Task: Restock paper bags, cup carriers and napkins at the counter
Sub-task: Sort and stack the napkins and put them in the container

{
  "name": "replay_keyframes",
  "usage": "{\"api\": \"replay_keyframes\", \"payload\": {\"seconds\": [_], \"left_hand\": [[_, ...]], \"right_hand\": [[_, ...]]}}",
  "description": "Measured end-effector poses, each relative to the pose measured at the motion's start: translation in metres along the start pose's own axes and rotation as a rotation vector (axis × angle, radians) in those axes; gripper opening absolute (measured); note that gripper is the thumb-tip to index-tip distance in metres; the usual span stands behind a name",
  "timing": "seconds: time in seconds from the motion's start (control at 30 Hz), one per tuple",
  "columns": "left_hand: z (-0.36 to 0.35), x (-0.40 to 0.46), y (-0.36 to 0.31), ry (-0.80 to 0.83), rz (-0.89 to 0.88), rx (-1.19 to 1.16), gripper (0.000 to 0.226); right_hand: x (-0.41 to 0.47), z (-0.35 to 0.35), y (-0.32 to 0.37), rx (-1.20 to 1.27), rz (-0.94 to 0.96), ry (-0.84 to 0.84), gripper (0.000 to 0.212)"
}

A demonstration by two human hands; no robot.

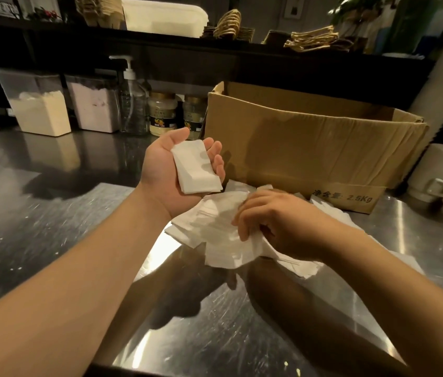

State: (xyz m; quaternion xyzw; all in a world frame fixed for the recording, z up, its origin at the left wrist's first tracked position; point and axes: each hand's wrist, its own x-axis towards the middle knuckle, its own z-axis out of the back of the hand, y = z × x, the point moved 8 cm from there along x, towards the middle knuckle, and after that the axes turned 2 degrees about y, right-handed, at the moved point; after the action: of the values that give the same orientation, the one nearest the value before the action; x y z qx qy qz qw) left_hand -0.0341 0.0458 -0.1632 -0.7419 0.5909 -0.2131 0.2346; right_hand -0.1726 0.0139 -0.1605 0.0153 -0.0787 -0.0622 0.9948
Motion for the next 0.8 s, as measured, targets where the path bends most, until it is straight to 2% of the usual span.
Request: {"api": "replay_keyframes", "payload": {"seconds": [0.1,0.17,0.23,0.33,0.53,0.63,0.8], "left_hand": [[0.002,0.001,0.002,-0.011,0.004,0.007,0.049],[0.002,0.001,0.004,-0.009,0.01,-0.001,0.049],[0.003,0.001,0.006,-0.007,0.014,-0.011,0.05],[0.004,0.002,0.008,-0.007,0.013,-0.004,0.05],[0.004,0.004,0.01,0.001,0.017,-0.001,0.053],[0.005,0.005,0.012,-0.012,0.013,0.028,0.054],[0.006,0.006,0.012,-0.02,0.012,0.049,0.053]], "right_hand": [[-0.007,0.005,-0.009,0.168,-0.155,0.065,0.045],[-0.006,0.018,-0.011,0.273,-0.233,-0.014,0.04],[0.0,0.026,-0.012,0.332,-0.272,-0.103,0.026],[0.011,0.022,-0.011,0.267,-0.319,-0.158,0.007],[0.007,-0.008,-0.025,0.231,-0.46,-0.094,0.032],[0.007,-0.009,-0.025,0.254,-0.453,-0.098,0.032],[0.004,-0.006,-0.018,0.085,-0.376,-0.109,0.03]]}}
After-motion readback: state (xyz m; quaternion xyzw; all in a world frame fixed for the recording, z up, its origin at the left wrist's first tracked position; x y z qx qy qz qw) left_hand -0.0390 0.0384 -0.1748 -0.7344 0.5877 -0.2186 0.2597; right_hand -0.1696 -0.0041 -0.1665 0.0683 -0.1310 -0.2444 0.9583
